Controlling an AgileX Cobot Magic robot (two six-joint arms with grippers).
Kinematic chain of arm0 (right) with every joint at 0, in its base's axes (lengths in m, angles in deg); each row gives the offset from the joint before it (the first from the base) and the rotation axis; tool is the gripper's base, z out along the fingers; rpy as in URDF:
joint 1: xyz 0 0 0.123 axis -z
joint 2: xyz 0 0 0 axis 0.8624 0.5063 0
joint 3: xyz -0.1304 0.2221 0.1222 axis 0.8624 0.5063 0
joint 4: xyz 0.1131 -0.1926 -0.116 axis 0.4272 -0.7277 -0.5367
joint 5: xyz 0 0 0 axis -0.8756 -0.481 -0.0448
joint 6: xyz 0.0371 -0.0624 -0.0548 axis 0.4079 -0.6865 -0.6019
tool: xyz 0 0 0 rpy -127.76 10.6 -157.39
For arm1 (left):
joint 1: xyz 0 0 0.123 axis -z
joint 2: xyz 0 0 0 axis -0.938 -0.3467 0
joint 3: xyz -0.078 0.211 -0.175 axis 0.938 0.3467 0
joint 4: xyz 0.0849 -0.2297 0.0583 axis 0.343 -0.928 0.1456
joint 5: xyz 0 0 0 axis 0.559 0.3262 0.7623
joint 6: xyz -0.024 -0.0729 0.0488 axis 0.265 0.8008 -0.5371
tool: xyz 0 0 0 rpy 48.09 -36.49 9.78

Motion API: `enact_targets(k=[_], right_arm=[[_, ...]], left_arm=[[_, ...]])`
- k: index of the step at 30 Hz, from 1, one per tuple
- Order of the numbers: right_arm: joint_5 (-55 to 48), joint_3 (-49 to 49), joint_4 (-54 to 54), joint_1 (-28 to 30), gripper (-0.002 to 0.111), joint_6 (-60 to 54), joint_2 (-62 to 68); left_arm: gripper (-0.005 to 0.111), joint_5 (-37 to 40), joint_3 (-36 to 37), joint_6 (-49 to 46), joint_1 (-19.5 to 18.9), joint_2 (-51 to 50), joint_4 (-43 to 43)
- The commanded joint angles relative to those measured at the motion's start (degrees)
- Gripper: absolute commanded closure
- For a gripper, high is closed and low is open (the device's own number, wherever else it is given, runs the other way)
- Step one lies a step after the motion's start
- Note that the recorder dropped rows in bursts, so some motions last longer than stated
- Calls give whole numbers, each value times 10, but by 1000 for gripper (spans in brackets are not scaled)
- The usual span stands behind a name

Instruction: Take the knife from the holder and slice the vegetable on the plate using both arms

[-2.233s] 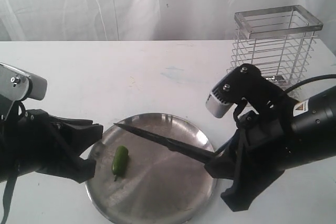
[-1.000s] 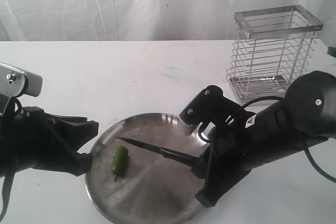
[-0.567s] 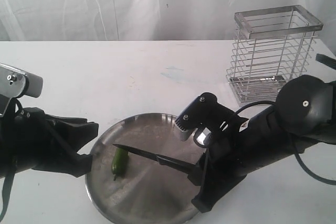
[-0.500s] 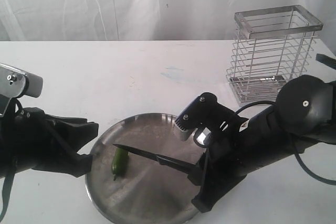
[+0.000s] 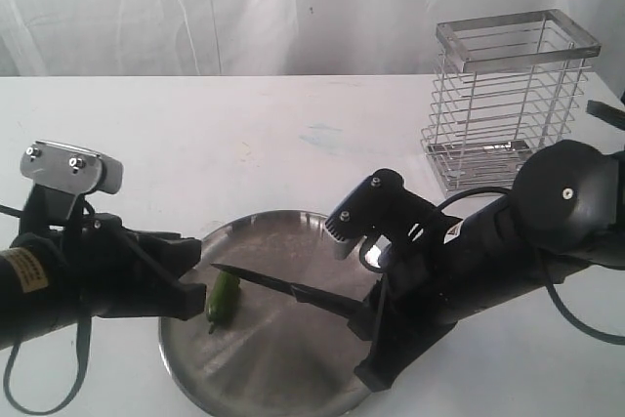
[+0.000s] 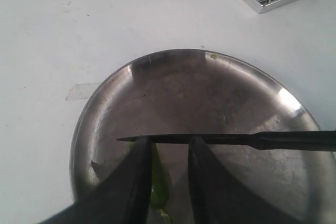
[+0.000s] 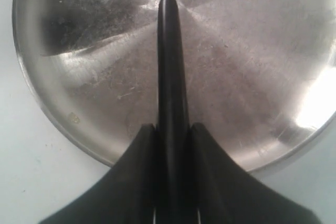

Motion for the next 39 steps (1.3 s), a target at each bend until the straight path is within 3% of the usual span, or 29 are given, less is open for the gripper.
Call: enact_targets(k=[1,35,39], right_arm=[[9,-3,4,-1,108,-6,1],[-2,-4,38,-1,108,-8,32],[5,-4,38,-1,108,-8,33]], left_arm=[[76,-20,-7,36,0,-23,26],[76,-22,-7,47,0,-25,29],[89,-29,-7,53,0,-32,57]])
